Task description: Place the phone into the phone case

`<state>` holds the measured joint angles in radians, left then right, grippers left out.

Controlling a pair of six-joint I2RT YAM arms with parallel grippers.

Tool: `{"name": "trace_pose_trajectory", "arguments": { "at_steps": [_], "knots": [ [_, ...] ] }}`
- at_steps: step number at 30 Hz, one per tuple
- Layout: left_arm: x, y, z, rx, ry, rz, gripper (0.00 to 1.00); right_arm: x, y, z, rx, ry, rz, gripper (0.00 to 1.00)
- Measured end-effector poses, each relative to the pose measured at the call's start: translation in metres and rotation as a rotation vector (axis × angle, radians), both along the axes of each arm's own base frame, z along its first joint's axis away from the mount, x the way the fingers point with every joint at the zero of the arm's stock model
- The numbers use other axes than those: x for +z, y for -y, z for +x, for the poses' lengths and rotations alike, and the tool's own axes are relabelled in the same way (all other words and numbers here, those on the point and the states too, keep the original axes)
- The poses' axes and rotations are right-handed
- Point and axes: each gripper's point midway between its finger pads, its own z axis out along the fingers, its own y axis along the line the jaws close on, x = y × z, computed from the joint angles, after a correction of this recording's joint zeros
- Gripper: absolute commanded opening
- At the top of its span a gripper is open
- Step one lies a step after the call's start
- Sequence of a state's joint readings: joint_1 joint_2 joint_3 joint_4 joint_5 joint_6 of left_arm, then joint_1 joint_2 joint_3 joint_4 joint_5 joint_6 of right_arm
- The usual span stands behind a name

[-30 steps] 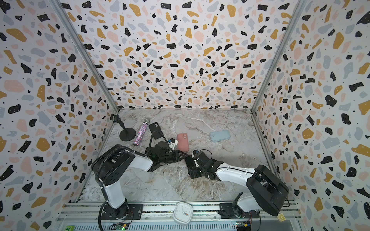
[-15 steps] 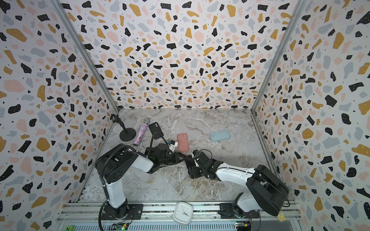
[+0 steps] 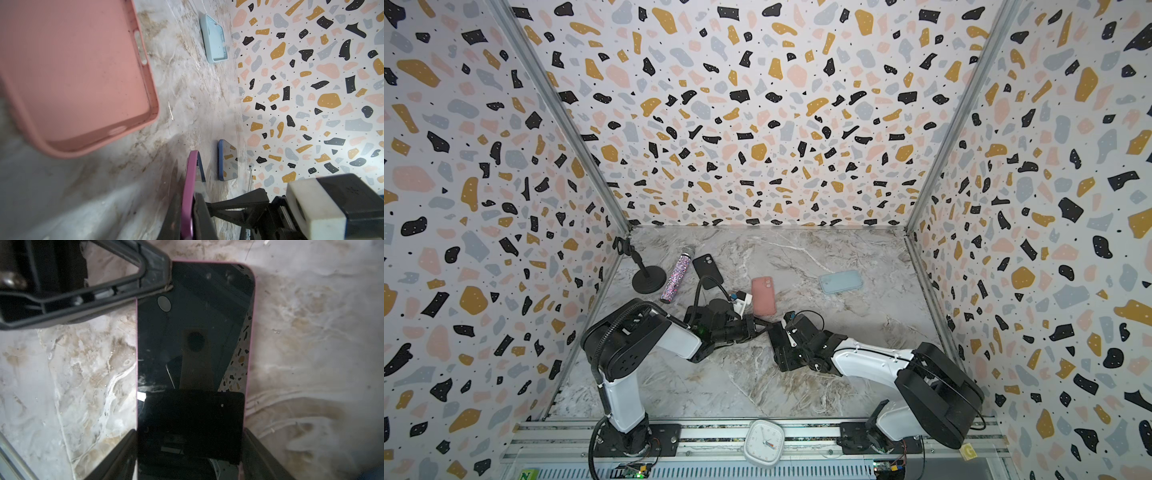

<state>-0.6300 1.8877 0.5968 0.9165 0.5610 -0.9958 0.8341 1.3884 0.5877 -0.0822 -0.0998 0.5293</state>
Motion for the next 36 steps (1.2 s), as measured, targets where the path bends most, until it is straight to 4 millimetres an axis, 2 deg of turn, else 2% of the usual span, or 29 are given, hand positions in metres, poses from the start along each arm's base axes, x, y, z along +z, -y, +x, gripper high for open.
{"name": "trace_pose_trajectory", "arguments": {
  "at_steps": [7, 16, 23, 27, 32, 36],
  "knots": [
    [0.020, 0.003, -0.001, -0.007, 0.022, -0.034, 0.00, 0.015, 0.009, -0.001, -0.010, 0.011, -0.030, 0.82],
    [0.041, 0.003, 0.001, 0.019, 0.008, -0.076, 0.00, 0.072, 0.016, 0.026, -0.085, 0.110, 0.043, 0.80],
    [0.058, 0.003, 0.008, 0.075, -0.034, -0.133, 0.00, 0.115, 0.040, 0.047, -0.258, 0.137, 0.253, 0.75],
    [0.069, 0.003, 0.016, 0.117, -0.055, -0.183, 0.00, 0.118, 0.058, 0.049, -0.388, 0.084, 0.423, 0.73],
    [0.088, 0.009, 0.031, 0.165, -0.068, -0.288, 0.00, 0.105, 0.077, 0.044, -0.535, -0.045, 0.606, 0.72],
    [0.090, 0.009, 0.038, 0.206, -0.103, -0.350, 0.00, 0.104, 0.082, 0.043, -0.588, -0.121, 0.721, 0.73]
  ]
}}
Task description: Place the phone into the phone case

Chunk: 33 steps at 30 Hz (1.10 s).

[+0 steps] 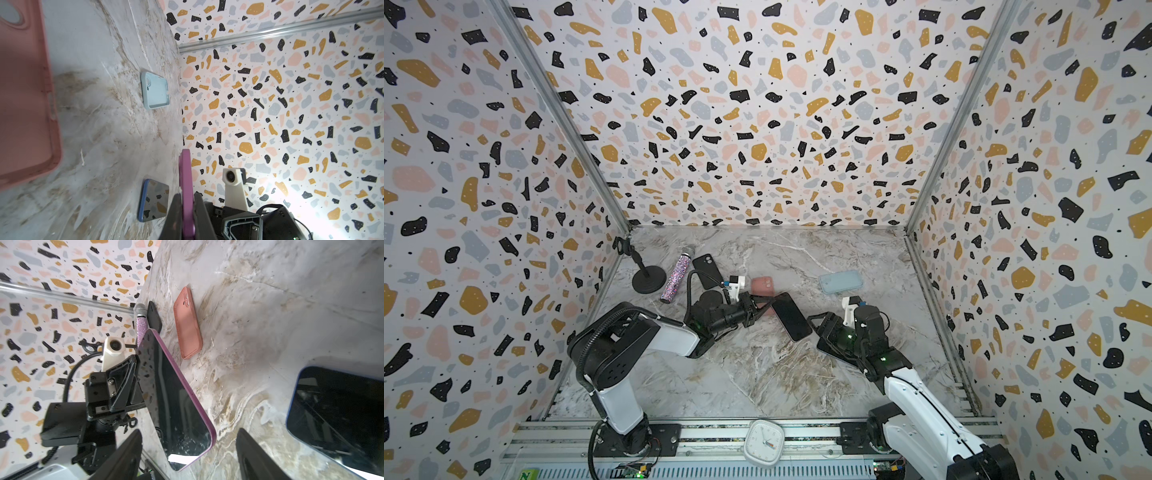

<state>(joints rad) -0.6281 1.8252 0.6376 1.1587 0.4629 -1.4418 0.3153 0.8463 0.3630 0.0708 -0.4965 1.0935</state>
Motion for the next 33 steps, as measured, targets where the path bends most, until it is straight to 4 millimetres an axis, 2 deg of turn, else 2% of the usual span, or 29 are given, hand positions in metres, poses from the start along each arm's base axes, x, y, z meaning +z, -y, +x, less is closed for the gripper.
{"name": "trace_pose_trajectory", "arguments": {
  "at_steps": [8, 15, 24, 33],
  "knots": [
    [0.008, -0.004, 0.010, 0.071, -0.039, -0.068, 0.00, -0.001, -0.005, -0.011, -0.011, -0.048, 0.226, 0.74],
    [0.013, -0.003, 0.011, 0.088, -0.057, -0.113, 0.00, 0.010, -0.010, -0.009, -0.012, -0.037, 0.334, 0.68],
    [0.007, 0.004, 0.007, 0.074, -0.102, -0.148, 0.00, 0.020, -0.017, 0.000, 0.001, -0.018, 0.394, 0.48],
    [0.015, 0.004, 0.006, 0.071, -0.099, -0.183, 0.00, 0.024, -0.020, 0.001, 0.018, 0.009, 0.412, 0.24]
  ]
}}
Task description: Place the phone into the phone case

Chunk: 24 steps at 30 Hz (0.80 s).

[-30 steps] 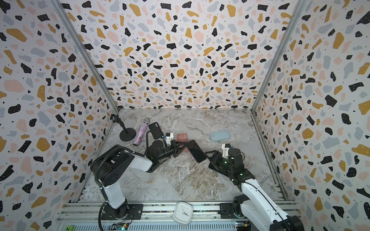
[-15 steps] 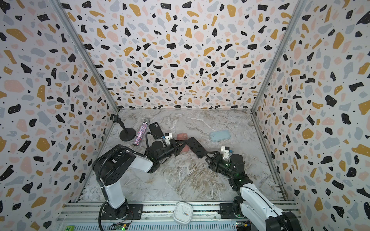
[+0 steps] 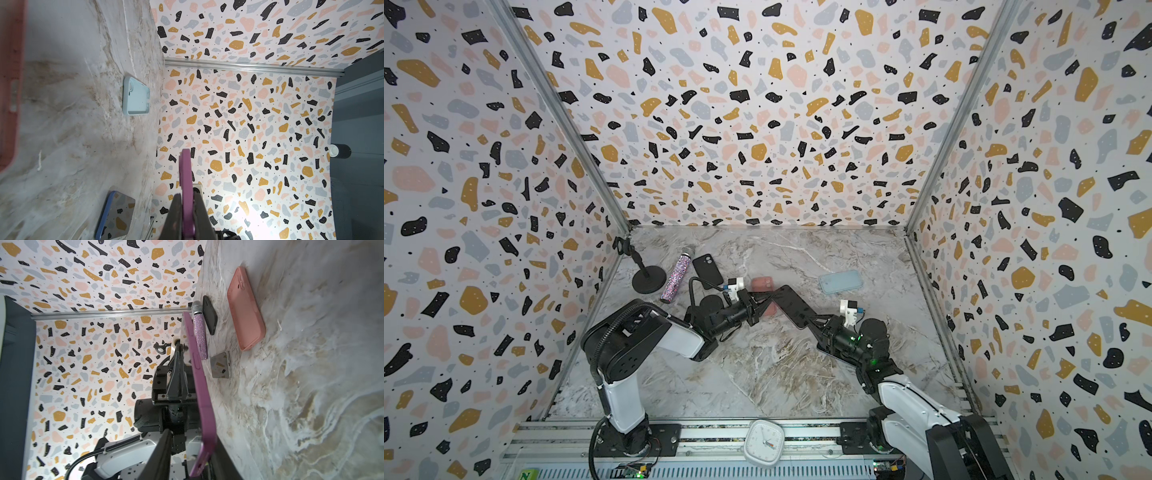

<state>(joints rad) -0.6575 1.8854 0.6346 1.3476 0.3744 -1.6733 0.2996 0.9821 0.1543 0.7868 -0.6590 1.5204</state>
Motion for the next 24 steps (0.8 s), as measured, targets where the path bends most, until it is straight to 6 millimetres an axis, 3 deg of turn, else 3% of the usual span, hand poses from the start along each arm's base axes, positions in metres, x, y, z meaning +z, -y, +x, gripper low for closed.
{"name": "trace_pose_trajectory", "arguments": {
  "at_steps": [13, 15, 19, 24],
  "knots": [
    [-0.004, -0.003, -0.004, -0.002, -0.014, 0.003, 0.03, 0.000, 0.001, -0.001, -0.002, 0.007, -0.004, 0.03],
    [-0.003, -0.003, -0.005, -0.004, -0.007, 0.021, 0.11, 0.000, 0.002, -0.002, -0.005, 0.007, -0.010, 0.01],
    [0.000, -0.003, -0.008, -0.015, 0.015, 0.080, 0.40, 0.001, 0.004, -0.002, -0.012, 0.022, -0.033, 0.00],
    [0.001, 0.006, -0.001, -0.063, 0.065, 0.228, 0.58, -0.004, 0.015, 0.002, -0.035, 0.015, -0.076, 0.00]
  ]
}}
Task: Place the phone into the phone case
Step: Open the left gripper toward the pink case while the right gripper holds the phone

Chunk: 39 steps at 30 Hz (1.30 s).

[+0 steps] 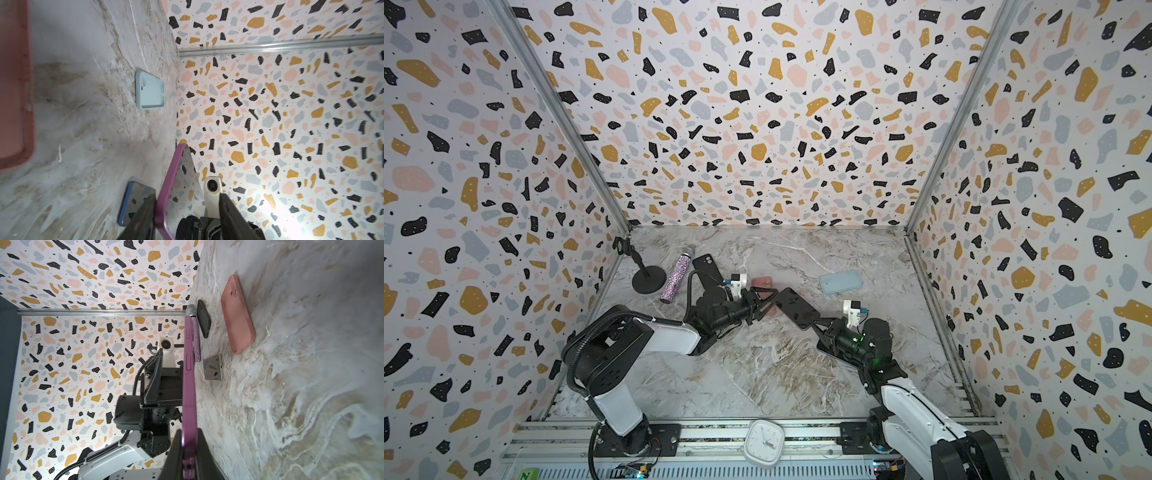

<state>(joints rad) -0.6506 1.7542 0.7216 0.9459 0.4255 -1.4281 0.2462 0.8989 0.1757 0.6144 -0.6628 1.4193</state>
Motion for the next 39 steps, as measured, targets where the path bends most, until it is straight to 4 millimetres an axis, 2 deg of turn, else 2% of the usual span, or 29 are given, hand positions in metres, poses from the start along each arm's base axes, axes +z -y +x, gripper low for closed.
{"name": "trace_pose_trajectory", "arguments": {
  "at_steps": [2, 5, 9, 12, 16, 20, 23, 26, 32, 36, 39],
  "knots": [
    [-0.002, 0.000, 0.006, -0.012, 0.018, 0.080, 0.62, -0.002, 0.004, 0.002, -0.010, -0.002, -0.021, 0.00],
    [0.002, -0.002, 0.027, -0.023, 0.080, 0.230, 0.65, -0.013, 0.010, 0.004, -0.021, -0.026, -0.059, 0.00],
    [0.016, -0.001, 0.061, -0.044, 0.190, 0.426, 0.66, -0.030, 0.011, 0.004, 0.001, -0.072, -0.117, 0.00],
    [0.016, 0.000, 0.089, -0.066, 0.253, 0.567, 0.66, -0.038, 0.009, 0.004, 0.029, -0.090, -0.145, 0.00],
    [-0.013, -0.006, 0.116, -0.117, 0.272, 0.758, 0.66, -0.040, 0.007, 0.003, 0.056, -0.083, -0.165, 0.00],
    [-0.054, -0.021, 0.128, -0.176, 0.233, 0.931, 0.66, -0.040, 0.007, 0.003, 0.070, -0.064, -0.187, 0.00],
    [-0.075, -0.030, 0.139, -0.204, 0.219, 1.037, 0.67, -0.040, 0.006, 0.003, 0.081, -0.054, -0.203, 0.00],
    [-0.083, -0.036, 0.150, -0.209, 0.227, 1.122, 0.68, -0.042, 0.006, 0.002, 0.088, -0.052, -0.217, 0.00],
    [-0.081, -0.041, 0.173, -0.187, 0.268, 1.240, 0.73, -0.048, 0.007, -0.001, 0.099, -0.067, -0.235, 0.00],
    [-0.086, -0.035, 0.180, -0.197, 0.297, 1.298, 0.76, -0.047, 0.006, 0.000, 0.105, -0.067, -0.242, 0.00],
    [-0.097, -0.027, 0.178, -0.226, 0.305, 1.340, 0.76, -0.044, 0.005, 0.001, 0.109, -0.054, -0.245, 0.00]
  ]
}}
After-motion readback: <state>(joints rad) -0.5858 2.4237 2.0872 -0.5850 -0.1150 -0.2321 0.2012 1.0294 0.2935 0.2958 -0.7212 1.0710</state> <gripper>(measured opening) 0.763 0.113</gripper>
